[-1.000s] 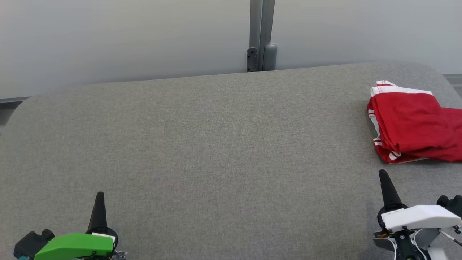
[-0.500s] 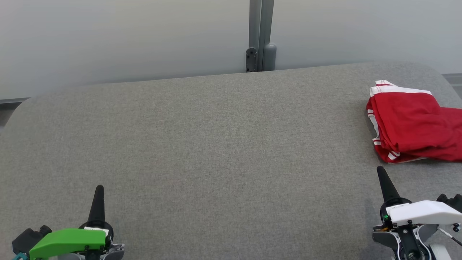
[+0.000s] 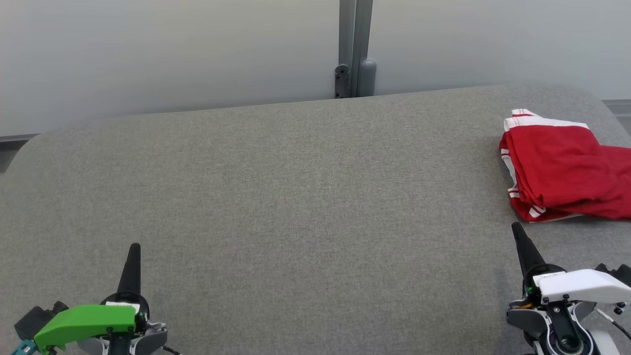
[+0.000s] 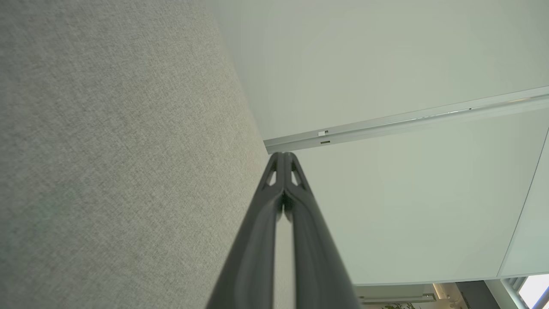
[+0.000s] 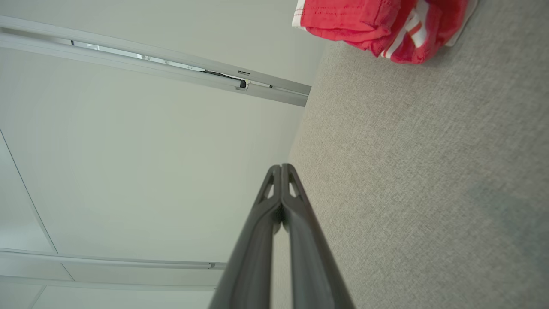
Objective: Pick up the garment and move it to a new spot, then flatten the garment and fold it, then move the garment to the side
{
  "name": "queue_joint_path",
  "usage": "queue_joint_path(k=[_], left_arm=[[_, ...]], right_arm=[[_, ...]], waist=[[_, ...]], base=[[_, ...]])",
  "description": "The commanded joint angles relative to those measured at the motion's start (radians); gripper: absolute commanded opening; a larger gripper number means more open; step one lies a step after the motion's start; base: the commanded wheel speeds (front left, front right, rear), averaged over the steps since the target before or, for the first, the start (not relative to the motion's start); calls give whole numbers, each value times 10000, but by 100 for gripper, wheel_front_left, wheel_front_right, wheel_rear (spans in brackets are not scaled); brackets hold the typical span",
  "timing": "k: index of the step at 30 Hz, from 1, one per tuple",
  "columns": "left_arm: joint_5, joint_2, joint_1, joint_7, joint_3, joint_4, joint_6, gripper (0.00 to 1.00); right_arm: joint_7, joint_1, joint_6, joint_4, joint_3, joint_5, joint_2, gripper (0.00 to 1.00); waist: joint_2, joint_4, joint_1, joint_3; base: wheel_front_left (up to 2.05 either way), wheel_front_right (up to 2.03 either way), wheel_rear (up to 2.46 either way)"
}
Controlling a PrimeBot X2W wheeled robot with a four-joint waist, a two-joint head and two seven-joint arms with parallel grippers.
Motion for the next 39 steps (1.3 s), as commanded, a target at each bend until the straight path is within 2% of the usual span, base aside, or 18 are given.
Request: queue_joint_path(k=[1, 32, 39], left_arm=[[-277, 75, -234, 79, 52, -19, -74, 0], [-2284, 87, -677, 643, 217, 80, -236, 0], [-2264, 88, -662, 657, 214, 78, -234, 0]], right_arm=[[83, -150, 6, -10, -34, 248, -52, 0], [650, -493, 4, 286, -85, 2766, -52, 0], [658, -473, 4, 287, -84, 2771, -52, 0]], waist=[[0, -3, -1, 0], [0, -68, -1, -3], [0, -69, -1, -3]], base=[[0, 0, 0], [0, 0, 0], [0, 0, 0]])
